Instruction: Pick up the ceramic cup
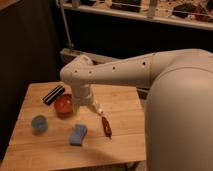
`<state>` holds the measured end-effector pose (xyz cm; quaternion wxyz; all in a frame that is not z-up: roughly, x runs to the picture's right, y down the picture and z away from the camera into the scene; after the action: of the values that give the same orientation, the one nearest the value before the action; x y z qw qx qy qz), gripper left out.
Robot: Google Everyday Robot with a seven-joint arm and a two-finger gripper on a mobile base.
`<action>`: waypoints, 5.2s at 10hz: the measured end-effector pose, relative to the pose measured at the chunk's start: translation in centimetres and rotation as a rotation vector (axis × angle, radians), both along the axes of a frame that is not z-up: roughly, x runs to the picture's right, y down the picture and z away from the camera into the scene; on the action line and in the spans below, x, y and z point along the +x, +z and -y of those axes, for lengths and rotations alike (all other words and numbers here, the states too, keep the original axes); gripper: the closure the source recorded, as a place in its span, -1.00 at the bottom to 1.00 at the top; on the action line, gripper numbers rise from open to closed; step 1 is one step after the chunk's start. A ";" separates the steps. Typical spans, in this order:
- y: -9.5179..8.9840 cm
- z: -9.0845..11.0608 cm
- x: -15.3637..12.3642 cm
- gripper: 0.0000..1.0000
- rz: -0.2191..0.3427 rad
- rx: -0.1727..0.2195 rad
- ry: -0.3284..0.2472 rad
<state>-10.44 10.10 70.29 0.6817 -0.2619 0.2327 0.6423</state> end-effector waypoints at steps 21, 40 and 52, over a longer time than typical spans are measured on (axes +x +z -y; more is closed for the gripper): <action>0.1 -0.1 0.0 -0.30 -0.001 -0.003 0.000; 5.9 0.0 -21.5 -0.30 0.458 0.023 -0.403; 9.7 -4.5 -24.6 -0.30 0.509 -0.042 -0.552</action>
<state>-35.09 14.59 80.00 0.8598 -0.3543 0.1306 0.3437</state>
